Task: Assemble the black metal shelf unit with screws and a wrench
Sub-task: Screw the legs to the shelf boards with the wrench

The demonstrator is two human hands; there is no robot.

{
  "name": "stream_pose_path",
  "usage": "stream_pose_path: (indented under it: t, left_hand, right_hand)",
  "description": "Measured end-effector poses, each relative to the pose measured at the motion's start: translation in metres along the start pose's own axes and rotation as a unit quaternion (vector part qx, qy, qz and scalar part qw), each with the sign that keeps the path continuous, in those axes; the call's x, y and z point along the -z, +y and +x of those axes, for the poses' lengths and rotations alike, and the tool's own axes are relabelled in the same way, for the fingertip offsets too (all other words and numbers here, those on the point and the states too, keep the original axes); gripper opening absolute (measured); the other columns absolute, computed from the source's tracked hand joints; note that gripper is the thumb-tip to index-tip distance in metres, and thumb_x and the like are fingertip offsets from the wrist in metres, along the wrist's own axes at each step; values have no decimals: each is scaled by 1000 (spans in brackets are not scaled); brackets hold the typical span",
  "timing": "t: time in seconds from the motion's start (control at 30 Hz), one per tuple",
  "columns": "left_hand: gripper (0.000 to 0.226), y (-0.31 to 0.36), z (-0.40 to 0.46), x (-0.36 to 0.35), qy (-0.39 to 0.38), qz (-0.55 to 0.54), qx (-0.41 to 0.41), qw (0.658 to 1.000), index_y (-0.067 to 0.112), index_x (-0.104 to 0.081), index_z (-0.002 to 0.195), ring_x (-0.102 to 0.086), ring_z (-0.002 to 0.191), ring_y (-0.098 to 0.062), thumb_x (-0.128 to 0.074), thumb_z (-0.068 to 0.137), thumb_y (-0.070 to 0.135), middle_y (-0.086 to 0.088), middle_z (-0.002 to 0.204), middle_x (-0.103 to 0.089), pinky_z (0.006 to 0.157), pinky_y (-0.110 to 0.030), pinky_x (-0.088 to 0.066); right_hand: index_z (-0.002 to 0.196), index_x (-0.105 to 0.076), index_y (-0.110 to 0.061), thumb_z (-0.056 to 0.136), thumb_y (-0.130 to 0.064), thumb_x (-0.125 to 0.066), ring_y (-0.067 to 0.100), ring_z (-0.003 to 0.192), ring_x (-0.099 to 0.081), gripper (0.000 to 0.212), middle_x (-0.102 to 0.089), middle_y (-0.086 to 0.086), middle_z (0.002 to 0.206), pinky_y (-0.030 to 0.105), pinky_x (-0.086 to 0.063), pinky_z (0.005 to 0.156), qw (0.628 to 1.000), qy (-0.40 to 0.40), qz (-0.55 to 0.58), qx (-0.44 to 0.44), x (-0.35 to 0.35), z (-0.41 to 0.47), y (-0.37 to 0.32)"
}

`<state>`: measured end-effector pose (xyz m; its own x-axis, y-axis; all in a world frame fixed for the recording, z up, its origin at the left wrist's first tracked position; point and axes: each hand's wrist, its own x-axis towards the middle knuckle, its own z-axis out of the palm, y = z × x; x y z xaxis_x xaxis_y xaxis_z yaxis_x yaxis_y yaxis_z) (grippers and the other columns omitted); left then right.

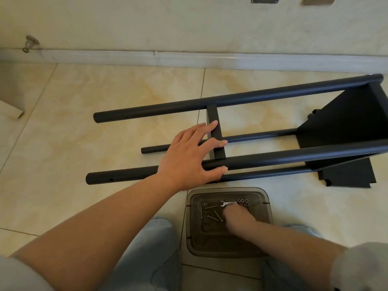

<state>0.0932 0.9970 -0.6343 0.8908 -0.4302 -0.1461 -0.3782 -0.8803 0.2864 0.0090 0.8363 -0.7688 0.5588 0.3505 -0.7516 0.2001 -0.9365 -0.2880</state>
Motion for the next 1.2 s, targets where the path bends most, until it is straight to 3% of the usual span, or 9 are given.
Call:
stream_pose_path:
  t: [0.13,0.23,0.3,0.4,0.53,0.67,0.83,1.0,1.2]
  left_hand:
    - [58,-2,1,-1,-5,-1,-11,1000,44,-36,137,2,145,-13,-45,84,65,9,159,2,116,-36,-4]
    - [67,-3,0,-2,-3,6,-9,1000,44,-27,142,2,145,-12,-40,82,71,10,159,2,119,-39,-4]
    - [84,-2,0,-2,-4,15,1,1000,38,-12,148,2,145,-10,-29,77,78,11,159,3,119,-40,-5]
    - [90,0,1,-1,-12,33,21,999,30,-1,151,4,145,-10,-34,81,76,11,158,6,119,-39,-2]
    - [87,-1,0,0,-11,50,29,998,32,-1,150,6,145,-11,-36,82,74,13,158,6,119,-42,-2]
    - [88,-4,-5,2,-13,48,30,998,33,-6,150,4,145,-12,-39,80,76,14,158,2,119,-43,-3]
    - [96,-13,-13,5,-21,53,16,998,35,-8,149,2,145,-12,-19,66,82,17,157,0,118,-41,-2]
    - [94,-25,-25,9,-21,22,-2,1000,35,-15,148,-2,145,-11,-28,67,81,18,156,-4,116,-36,0]
    - [92,-28,-32,12,-25,-6,-15,1000,37,-17,145,-2,143,-8,-33,66,81,24,149,-2,118,-38,-9]
  right_hand:
    - [122,-60,-20,95,-20,-52,10,112,-54,28,-59,-3,122,25,-41,98,988,44,49,143,68,-56,-22]
    - [122,-60,-22,96,-24,-50,6,112,-51,28,-57,-7,122,22,-41,99,963,155,40,215,125,-103,-33]
    - [123,-60,-21,97,-22,-48,2,107,-48,29,-56,-7,120,19,-39,97,944,252,46,208,153,-117,-30]
    - [122,-62,-16,97,-17,-49,7,105,-52,28,-59,-2,118,20,-38,95,922,365,99,85,179,-101,-10]
    - [120,-64,-16,96,-17,-52,18,105,-59,27,-65,4,116,28,-44,94,950,264,153,-62,182,-69,9]
    - [116,-67,-16,93,-17,-57,15,101,-57,25,-65,3,115,24,-41,88,965,196,168,-43,186,-71,6]
    - [112,-68,-15,88,-18,-65,10,95,-53,25,-66,1,112,25,-43,90,959,167,228,-18,183,-77,2]
    - [107,-71,-14,89,-18,-63,11,93,-55,21,-67,1,109,25,-43,86,953,138,270,-1,174,-75,-9]
    - [111,-70,-17,92,-21,-58,15,97,-57,23,-67,1,107,26,-43,86,950,92,298,20,166,-78,-16]
